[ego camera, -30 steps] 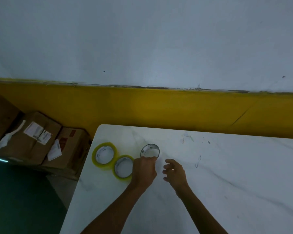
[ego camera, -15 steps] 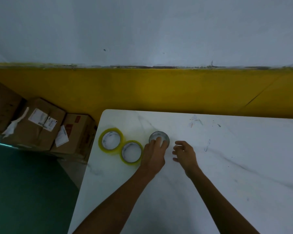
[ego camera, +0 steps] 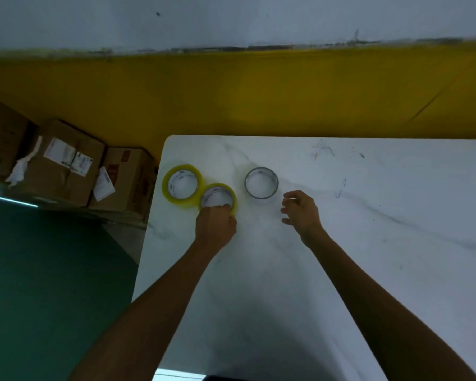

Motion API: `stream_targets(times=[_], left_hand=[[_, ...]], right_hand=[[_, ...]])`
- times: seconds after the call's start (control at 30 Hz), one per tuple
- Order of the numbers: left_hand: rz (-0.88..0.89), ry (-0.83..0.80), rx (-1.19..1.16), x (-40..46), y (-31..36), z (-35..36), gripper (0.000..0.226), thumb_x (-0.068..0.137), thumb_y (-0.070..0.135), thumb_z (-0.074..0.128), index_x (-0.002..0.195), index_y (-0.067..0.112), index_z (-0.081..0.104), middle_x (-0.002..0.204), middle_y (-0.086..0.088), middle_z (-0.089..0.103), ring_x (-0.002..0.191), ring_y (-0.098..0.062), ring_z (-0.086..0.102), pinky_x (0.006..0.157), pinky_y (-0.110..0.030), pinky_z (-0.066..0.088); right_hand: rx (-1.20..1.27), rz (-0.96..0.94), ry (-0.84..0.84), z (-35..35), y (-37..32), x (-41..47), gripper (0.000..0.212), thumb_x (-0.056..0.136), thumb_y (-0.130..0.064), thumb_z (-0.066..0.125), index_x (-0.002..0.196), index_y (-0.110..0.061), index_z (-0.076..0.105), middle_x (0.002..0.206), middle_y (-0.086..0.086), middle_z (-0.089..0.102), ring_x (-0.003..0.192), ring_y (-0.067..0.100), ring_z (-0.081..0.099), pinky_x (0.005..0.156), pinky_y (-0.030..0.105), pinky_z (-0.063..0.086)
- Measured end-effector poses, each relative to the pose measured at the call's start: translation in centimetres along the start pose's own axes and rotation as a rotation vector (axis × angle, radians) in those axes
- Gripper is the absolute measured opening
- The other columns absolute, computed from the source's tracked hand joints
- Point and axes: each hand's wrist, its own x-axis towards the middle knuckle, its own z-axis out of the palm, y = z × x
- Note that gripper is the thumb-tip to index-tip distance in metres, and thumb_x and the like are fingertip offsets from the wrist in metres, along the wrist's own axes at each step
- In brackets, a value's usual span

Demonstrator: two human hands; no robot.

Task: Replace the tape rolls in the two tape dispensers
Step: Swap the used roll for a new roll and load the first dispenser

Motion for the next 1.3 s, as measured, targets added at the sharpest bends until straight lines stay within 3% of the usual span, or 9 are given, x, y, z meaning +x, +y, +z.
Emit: stream_targets(times=[0.17, 0.33, 0.47, 0.57, 0.67, 0.77, 0.97, 1.2, 1.3], left_hand=[[-0.140, -0.068, -0.123, 0.0, 0.5, -1.6, 0.023, 0.093, 0.017, 0.051, 0.082, 0.002, 0.065, 0.085, -0.022, 0.068, 0.079, -0.035, 0.065, 0.058, -0.033, 0.043], [-0.315, -0.015, -0.443, 0.3, 1.8, -4.1, 0.039, 0.087, 0.017, 0.057, 0.055, 0.016, 0.035, 0.060, 0.006, 0.048, 0.052, -0.018, 0.045, 0.052, -0.027, 0.032], [-0.651, -0.013, -1.058, 1.8, 4.2, -8.5, 0.021, 0.084, 0.020, 0.063, 0.067, 0.013, 0.053, 0.075, -0.007, 0.053, 0.065, -0.022, 0.047, 0.061, -0.031, 0.040], [-0.729, -0.040, -1.274, 2.5, 5.5, -10.8, 0.020, 0.088, 0.031, 0.060, 0.085, 0.011, 0.064, 0.099, -0.016, 0.066, 0.096, -0.035, 0.064, 0.088, -0.048, 0.053], [-0.724, -0.065, -1.340, 3.1, 6.1, -12.4, 0.049, 0.085, 0.044, 0.059, 0.116, 0.007, 0.062, 0.115, -0.020, 0.066, 0.104, -0.037, 0.064, 0.095, -0.050, 0.054], [-0.686, -0.099, -1.374, 3.1, 6.6, -13.7, 0.054, 0.089, 0.046, 0.055, 0.128, 0.009, 0.054, 0.120, -0.020, 0.062, 0.106, -0.036, 0.062, 0.095, -0.049, 0.053], [-0.627, -0.117, -1.332, 3.0, 7.2, -14.8, 0.054, 0.090, 0.049, 0.050, 0.128, 0.011, 0.054, 0.121, -0.018, 0.061, 0.107, -0.035, 0.061, 0.096, -0.051, 0.053], [-0.555, -0.192, -1.325, 2.0, 8.1, -14.5, 0.059, 0.089, 0.057, 0.041, 0.129, 0.015, 0.053, 0.121, -0.016, 0.062, 0.108, -0.033, 0.061, 0.098, -0.051, 0.052], [-0.545, -0.200, -1.319, 1.0, 9.3, -14.2, 0.066, 0.082, 0.061, 0.040, 0.126, 0.015, 0.056, 0.119, -0.017, 0.063, 0.106, -0.033, 0.062, 0.098, -0.052, 0.051]], right_hand=[[0.001, -0.022, 0.010, -0.1, -0.9, -1.2, 0.021, 0.092, -0.013, 0.051, 0.110, -0.010, 0.063, 0.103, 0.013, 0.065, 0.098, 0.028, 0.065, 0.079, 0.037, 0.059], [-0.004, -0.134, -0.086, 0.4, -2.2, -3.2, 0.017, 0.091, -0.015, 0.057, 0.106, -0.009, 0.062, 0.096, 0.010, 0.066, 0.095, 0.027, 0.066, 0.078, 0.038, 0.059], [-0.046, -0.255, -0.266, 1.3, -5.0, -5.9, 0.029, 0.088, -0.014, 0.061, 0.117, -0.017, 0.060, 0.100, 0.009, 0.065, 0.095, 0.023, 0.064, 0.075, 0.036, 0.057], [-0.146, -0.372, -0.325, 1.9, -7.2, -7.9, 0.042, 0.086, -0.013, 0.064, 0.125, -0.025, 0.054, 0.099, 0.009, 0.065, 0.090, 0.025, 0.066, 0.074, 0.037, 0.057], [-0.219, -0.465, -0.263, 1.9, -8.9, -9.3, 0.051, 0.085, -0.013, 0.065, 0.131, -0.025, 0.048, 0.106, 0.012, 0.065, 0.093, 0.027, 0.066, 0.072, 0.031, 0.057], [-0.236, -0.487, -0.184, 1.6, -9.8, -10.2, 0.047, 0.087, -0.014, 0.065, 0.130, -0.020, 0.050, 0.107, 0.012, 0.065, 0.095, 0.026, 0.065, 0.077, 0.032, 0.059], [-0.189, -0.508, -0.097, 1.5, -10.2, -11.0, 0.018, 0.087, -0.022, 0.066, 0.105, -0.019, 0.063, 0.083, 0.006, 0.068, 0.077, 0.024, 0.066, 0.075, 0.047, 0.060], [-0.178, -0.460, -0.054, 0.9, -9.4, -11.8, 0.019, 0.091, -0.029, 0.061, 0.105, -0.016, 0.060, 0.098, 0.009, 0.066, 0.091, 0.026, 0.067, 0.069, 0.025, 0.058], [-0.167, -0.462, -0.040, 0.0, -8.7, -12.3, 0.023, 0.092, -0.031, 0.060, 0.103, -0.011, 0.062, 0.099, 0.014, 0.068, 0.089, 0.028, 0.068, 0.070, 0.029, 0.059]])
